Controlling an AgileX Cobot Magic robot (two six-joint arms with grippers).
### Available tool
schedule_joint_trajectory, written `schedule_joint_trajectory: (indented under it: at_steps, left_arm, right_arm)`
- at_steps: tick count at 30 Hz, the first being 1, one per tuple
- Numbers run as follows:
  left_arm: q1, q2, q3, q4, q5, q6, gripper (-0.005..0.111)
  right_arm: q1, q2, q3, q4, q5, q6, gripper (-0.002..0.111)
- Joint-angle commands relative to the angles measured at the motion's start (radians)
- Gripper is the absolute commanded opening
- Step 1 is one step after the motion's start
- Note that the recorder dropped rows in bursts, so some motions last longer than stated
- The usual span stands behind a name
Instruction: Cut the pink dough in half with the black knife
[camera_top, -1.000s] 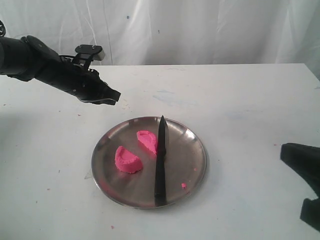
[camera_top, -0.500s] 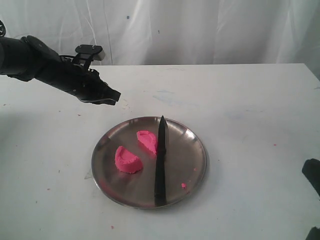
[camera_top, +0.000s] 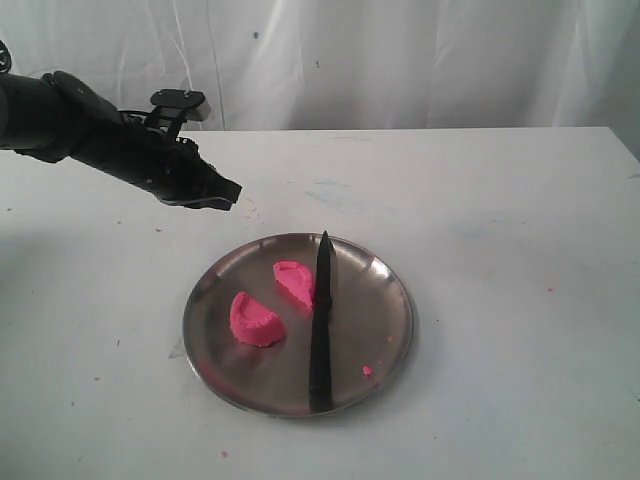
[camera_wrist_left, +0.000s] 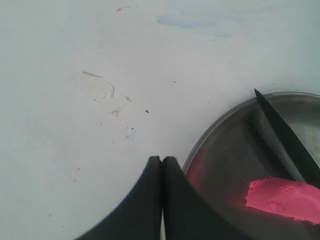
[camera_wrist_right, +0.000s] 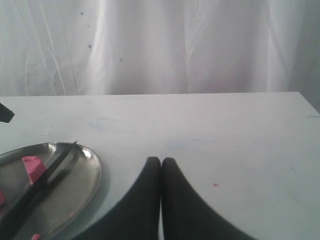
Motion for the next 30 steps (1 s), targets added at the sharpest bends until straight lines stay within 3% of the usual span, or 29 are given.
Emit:
schedule_joint_trajectory:
  at_steps: [1, 7, 30]
  left_arm:
    - [0.001, -0.011, 0.004, -0.012, 0.01, 0.001, 0.0]
    - [0.001, -0.011, 0.004, -0.012, 0.008, 0.001, 0.0]
    - [0.001, -0.011, 0.004, -0.012, 0.008, 0.001, 0.0]
  right_arm:
    - [-0.068, -0.008, 0.005, 0.008, 0.041, 0.002, 0.0]
    - [-0.117, -0.008, 0.005, 0.053, 0.057, -0.059, 0.0]
    - [-0.117, -0.008, 0.005, 0.112, 0.068, -0.072, 0.0]
